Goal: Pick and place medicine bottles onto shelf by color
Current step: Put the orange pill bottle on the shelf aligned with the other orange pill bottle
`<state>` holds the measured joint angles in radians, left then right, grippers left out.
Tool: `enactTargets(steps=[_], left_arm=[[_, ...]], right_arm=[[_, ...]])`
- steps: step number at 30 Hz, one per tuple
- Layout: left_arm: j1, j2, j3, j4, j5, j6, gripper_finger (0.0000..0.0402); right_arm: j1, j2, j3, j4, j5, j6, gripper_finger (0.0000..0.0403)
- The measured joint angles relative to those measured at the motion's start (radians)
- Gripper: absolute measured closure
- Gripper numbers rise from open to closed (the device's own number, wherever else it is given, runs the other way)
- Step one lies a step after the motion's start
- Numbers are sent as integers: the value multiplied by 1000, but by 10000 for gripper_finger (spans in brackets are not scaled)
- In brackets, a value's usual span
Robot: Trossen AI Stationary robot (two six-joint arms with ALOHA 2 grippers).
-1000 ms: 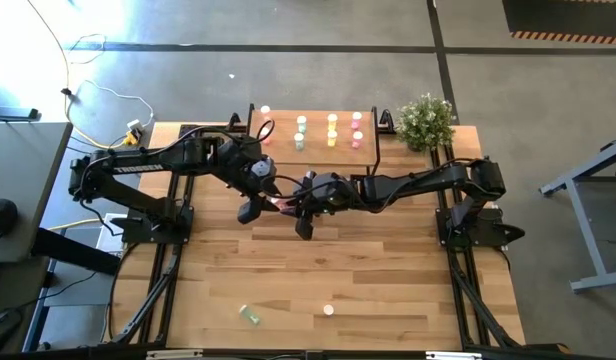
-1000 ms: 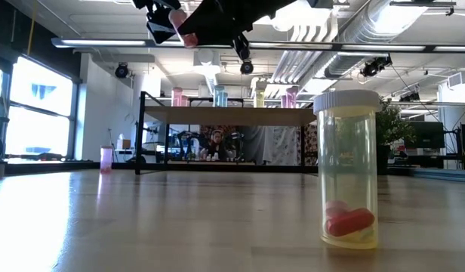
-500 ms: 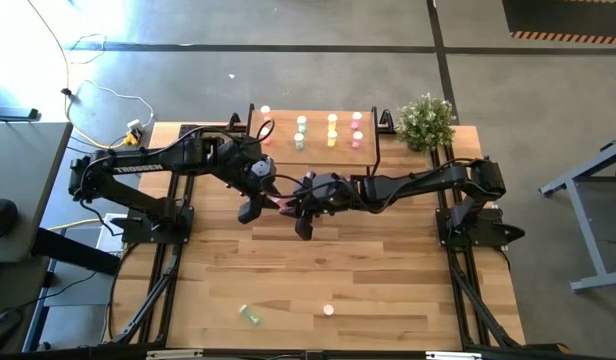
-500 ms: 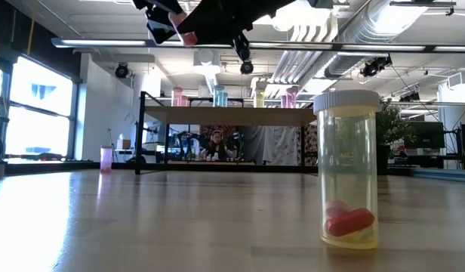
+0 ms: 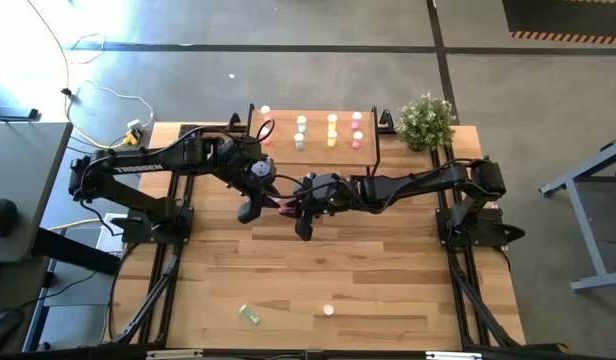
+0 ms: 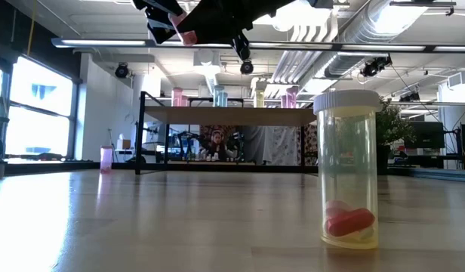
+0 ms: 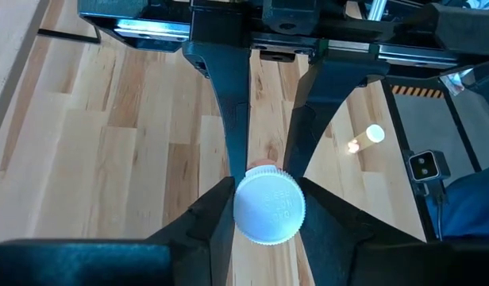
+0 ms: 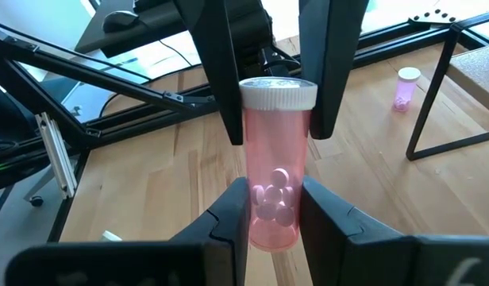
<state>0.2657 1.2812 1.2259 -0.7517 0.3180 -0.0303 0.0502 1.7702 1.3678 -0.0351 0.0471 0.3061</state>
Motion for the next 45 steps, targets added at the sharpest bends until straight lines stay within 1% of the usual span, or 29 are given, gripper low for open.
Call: enactTargets(steps=[4, 6, 8, 13, 16, 18, 20, 22, 25, 29, 32, 40, 43, 45], left_arm=[[0, 0, 0, -4, -1, 11, 287], [0, 0, 0, -7, -7, 20, 287], [0, 0, 0, -12, -8, 25, 287], [0, 0, 0, -39, -23, 42, 287], [0, 0, 0, -67, -61, 47, 287], [1, 0, 0, -82, -75, 67, 287], [6, -2, 7, -112, -91, 88, 287], [16, -3, 37, -164, -130, 119, 287], [41, -5, 97, -251, -228, 175, 287], [97, -5, 173, -320, -345, 252, 287], [153, -2, 203, -358, -396, 312, 287], [277, 63, 256, -439, -401, 397, 287], [304, 103, 303, -472, -377, 438, 287], [320, 138, 339, -487, -344, 444, 287]], right_arm=[[0, 0, 0, 0, 0, 0, 328], [0, 0, 0, -1, 8, 5, 320], [0, 0, 0, -2, 10, 7, 305], [0, 0, 0, -3, 21, 11, 253], [0, 0, 0, -3, 21, 11, 227], [0, -1, 0, -11, 21, 11, 217], [-1, -5, 0, -35, 20, 14, 214], [-6, -14, 0, -55, 19, 36, 213], [-18, -34, 0, -93, 15, 75, 213], [-41, -52, 0, -106, 16, 109, 213], [-59, -60, 0, -107, 17, 131, 213], [-117, -92, 0, -131, 16, 172, 213], [-144, -115, 0, -152, 19, 147, 213], [-164, -133, 0, -166, 18, 134, 213]])
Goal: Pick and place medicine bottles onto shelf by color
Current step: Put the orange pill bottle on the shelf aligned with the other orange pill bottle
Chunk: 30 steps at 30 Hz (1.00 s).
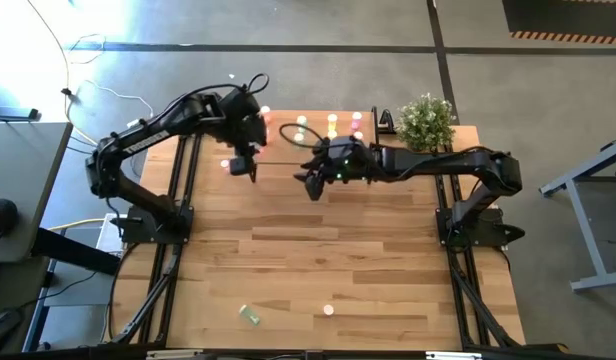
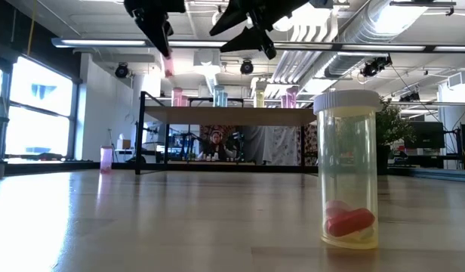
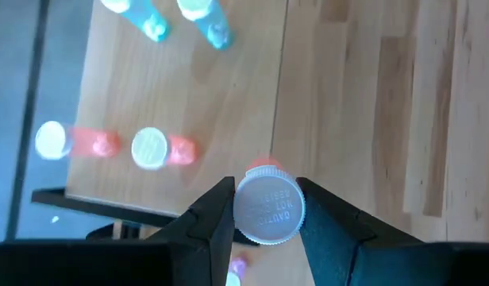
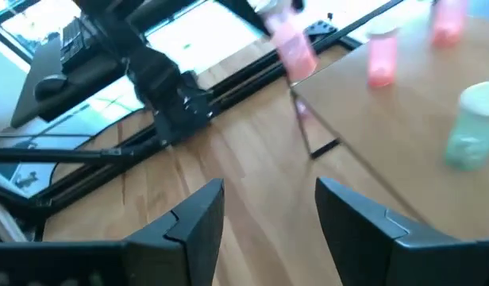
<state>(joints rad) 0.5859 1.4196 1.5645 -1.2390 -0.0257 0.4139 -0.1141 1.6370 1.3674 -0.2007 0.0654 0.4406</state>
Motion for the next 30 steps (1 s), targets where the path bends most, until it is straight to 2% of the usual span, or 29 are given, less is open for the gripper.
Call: enactTargets(steps=[7, 21, 30], left_arm=[[39, 111, 87, -13, 49, 7, 296], [72, 217, 89, -22, 66, -30, 290], [106, 231, 89, -47, 71, -98, 290]], right_arm=[[-64, -43, 0, -70, -7, -52, 213], [-109, -48, 0, -133, -21, -75, 213], [-111, -48, 0, -132, -21, -109, 213]])
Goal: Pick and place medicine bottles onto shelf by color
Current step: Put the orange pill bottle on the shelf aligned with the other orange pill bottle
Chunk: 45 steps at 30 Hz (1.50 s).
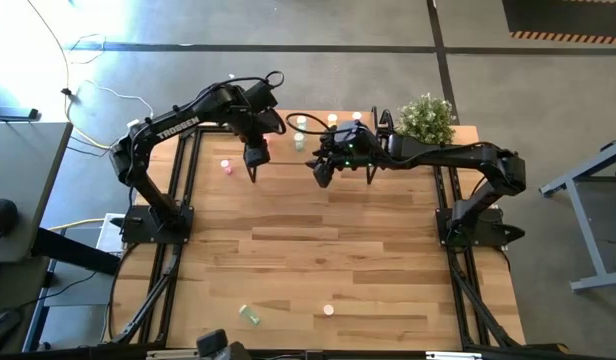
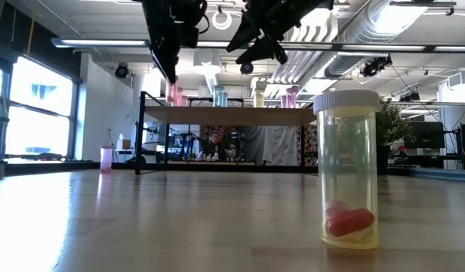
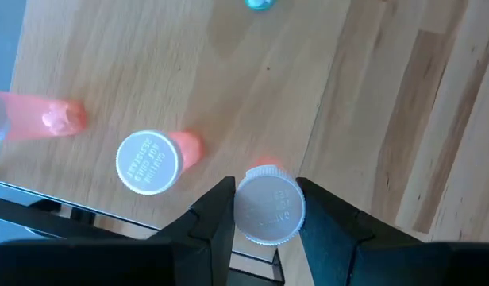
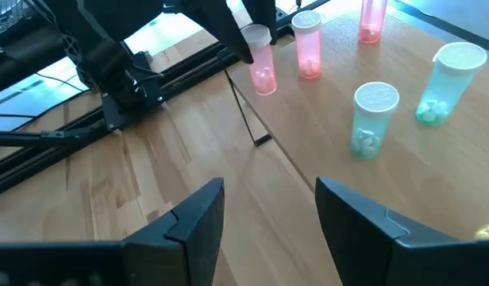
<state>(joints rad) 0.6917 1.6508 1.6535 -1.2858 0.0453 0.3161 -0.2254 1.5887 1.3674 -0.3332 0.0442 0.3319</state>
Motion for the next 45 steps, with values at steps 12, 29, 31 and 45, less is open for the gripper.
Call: enactTargets(steps=[12, 29, 31, 45], left_arm=[[2, 20, -1, -1, -8, -156, 289], [8, 44, 1, 7, -27, -167, 289], [8, 44, 1, 7, -27, -168, 289], [8, 47, 1, 3, -27, -174, 286]], right_arm=[[-18, 0, 0, 0, -4, -1, 213], [-19, 0, 0, 1, -9, -22, 213], [-19, 0, 0, 1, -9, -26, 213], [-43, 0, 0, 1, -37, -27, 213]])
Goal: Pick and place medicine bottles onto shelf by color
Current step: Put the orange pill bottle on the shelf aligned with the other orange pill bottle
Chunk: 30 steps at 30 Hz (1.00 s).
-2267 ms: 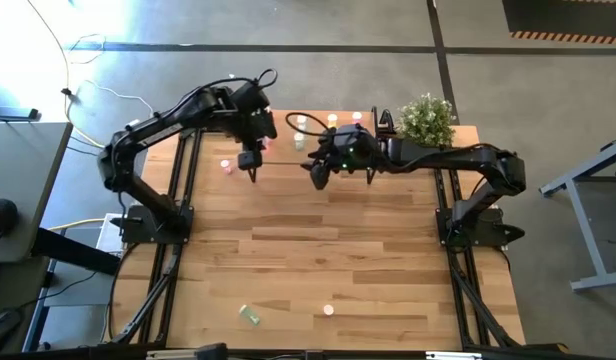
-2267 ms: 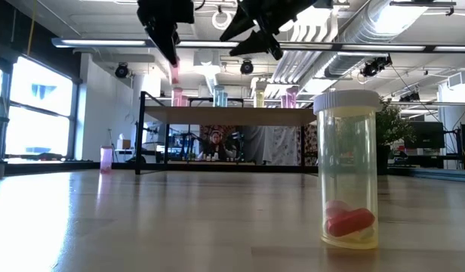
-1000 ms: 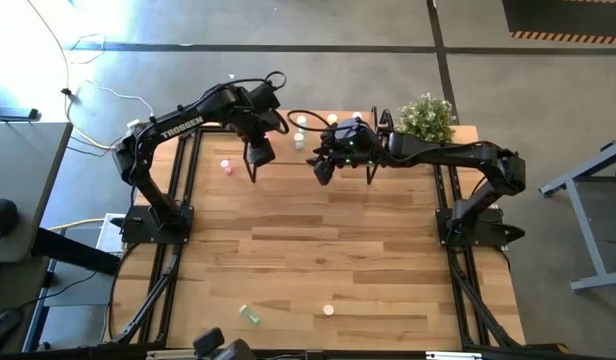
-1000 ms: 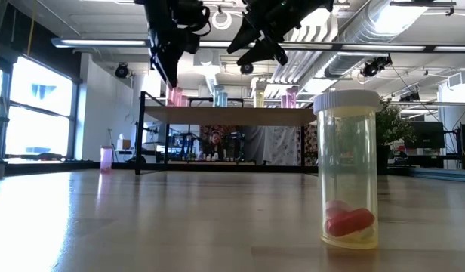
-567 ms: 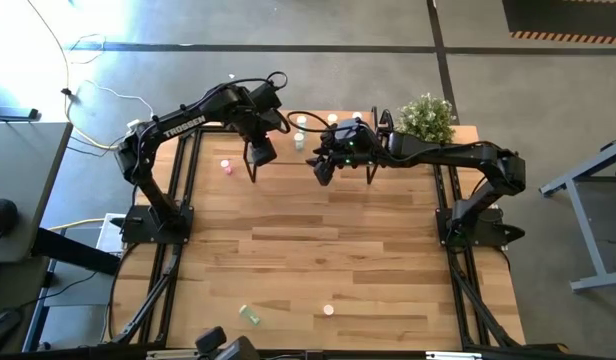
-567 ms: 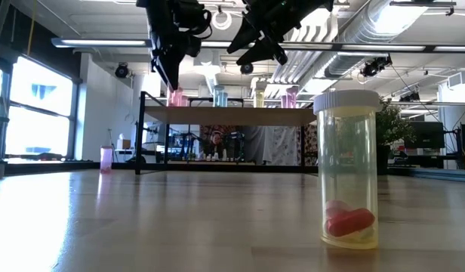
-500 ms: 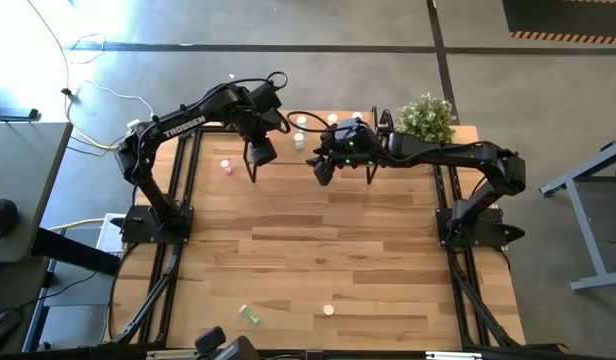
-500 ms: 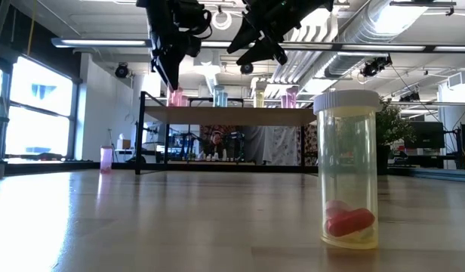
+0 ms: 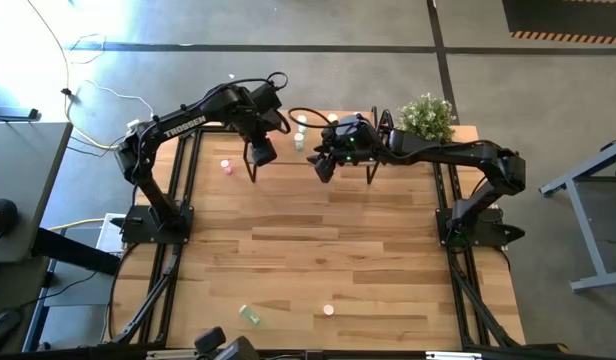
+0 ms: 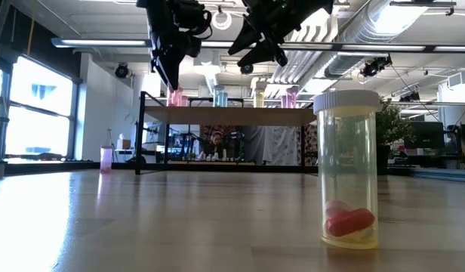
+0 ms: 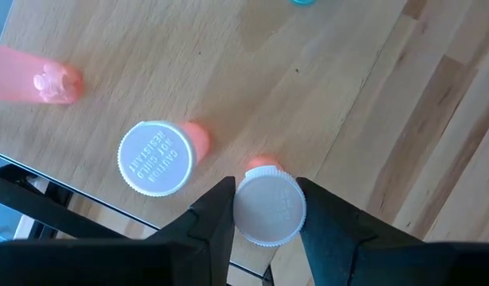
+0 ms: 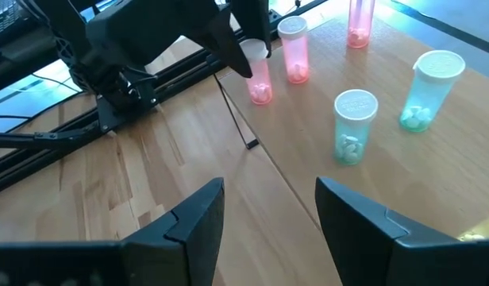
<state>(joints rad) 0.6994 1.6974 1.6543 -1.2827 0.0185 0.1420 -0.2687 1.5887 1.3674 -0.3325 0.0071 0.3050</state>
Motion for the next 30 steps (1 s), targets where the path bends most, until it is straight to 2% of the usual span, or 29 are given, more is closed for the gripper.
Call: enactTargets(steps=[13, 30], left_arm=[[0, 3, -3, -6, -4, -8, 218], [0, -27, -2, -2, -21, 7, 217]], right_arm=[[0, 0, 0, 0, -4, -18, 213], [0, 0, 0, 0, -4, -26, 213]])
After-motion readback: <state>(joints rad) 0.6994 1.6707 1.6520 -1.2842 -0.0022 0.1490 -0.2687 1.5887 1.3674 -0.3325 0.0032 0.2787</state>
